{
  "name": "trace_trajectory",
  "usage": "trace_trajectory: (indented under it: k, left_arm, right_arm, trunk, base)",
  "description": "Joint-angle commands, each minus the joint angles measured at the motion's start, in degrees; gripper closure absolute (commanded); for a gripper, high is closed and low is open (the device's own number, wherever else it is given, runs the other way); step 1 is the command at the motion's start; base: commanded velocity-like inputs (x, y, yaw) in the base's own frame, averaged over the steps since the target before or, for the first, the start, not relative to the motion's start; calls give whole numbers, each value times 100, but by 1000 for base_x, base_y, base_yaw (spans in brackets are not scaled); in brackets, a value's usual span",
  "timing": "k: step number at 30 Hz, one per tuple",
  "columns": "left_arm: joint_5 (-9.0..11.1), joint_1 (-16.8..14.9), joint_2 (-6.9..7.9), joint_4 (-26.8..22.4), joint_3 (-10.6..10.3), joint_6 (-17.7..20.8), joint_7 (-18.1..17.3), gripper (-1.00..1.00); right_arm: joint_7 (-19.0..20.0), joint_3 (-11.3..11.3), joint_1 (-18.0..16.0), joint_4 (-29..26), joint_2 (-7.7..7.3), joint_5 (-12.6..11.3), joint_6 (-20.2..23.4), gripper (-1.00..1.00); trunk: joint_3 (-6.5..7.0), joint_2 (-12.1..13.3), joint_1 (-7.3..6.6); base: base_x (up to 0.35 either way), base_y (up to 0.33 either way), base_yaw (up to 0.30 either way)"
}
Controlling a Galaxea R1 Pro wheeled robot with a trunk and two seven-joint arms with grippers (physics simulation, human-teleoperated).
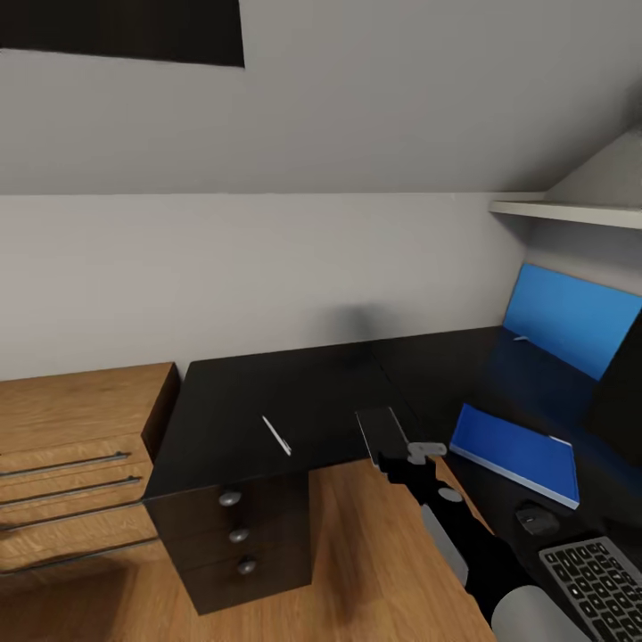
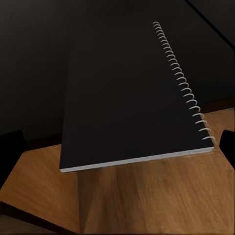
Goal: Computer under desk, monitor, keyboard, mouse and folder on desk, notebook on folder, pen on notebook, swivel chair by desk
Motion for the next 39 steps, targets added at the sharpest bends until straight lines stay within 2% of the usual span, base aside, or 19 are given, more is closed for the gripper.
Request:
trace_trajectory:
  k: [1, 3, 6, 15, 18, 21, 25, 30, 35, 39]
  left_arm:
    - [64, -3, 1, 2, -16, -11, -49, -100]
    - [65, -3, 1, 2, -14, -17, -49, -100]
    - [66, -3, 2, 2, -9, -16, -46, -100]
    - [75, -3, 17, 2, 12, -9, -34, -100]
    - [77, -3, 23, 2, 17, -3, -32, -100]
    - [91, -3, 23, 2, 31, 1, -32, -100]
    - [152, -3, 25, 2, 102, 2, -32, -100]
    - [175, -3, 24, 2, 130, 2, -31, -100]
    - [180, -3, 27, 2, 136, 2, -31, -100]
    - [181, -3, 28, 2, 137, 2, -31, -100]
  right_arm:
    - [-50, 32, -4, -11, -9, -202, 25, -100]
    - [-51, 32, -4, -10, -9, -406, 25, -100]
    - [-44, 32, -4, -6, -13, -570, 12, -100]
    - [-30, 28, 1, 12, 22, -808, -35, -100]
    - [-25, 25, 3, 10, 24, -1109, -35, -100]
    - [14, 24, 4, 14, 5, -1682, -35, -100]
    - [232, 24, 5, 21, -22, -2258, -36, -100]
    - [444, 23, 11, 23, -123, -2538, -36, -100]
    - [493, 19, 17, 20, -193, -2862, -36, -100]
    - [517, 19, 26, 16, -385, -3527, -36, -100]
  trunk:
    - [-6, -3, -1]
    - [-6, -3, -1]
    - [-6, -3, -1]
    - [-6, -3, -1]
    - [-6, -3, -1]
    - [-6, -3, -1]
    - [-6, -3, -1]
    - [-6, -3, -1]
    - [-6, -3, -1]
    - [-6, -3, -1]
  base:
    - [-54, 0, 0]
    - [-35, 0, 0]
    - [-18, 0, 0]
    - [-4, 0, 0]
    - [0, 0, 0]
    - [0, 0, 0]
    - [0, 0, 0]
    - [0, 0, 0]
    - [0, 0, 0]
    - [0, 0, 0]
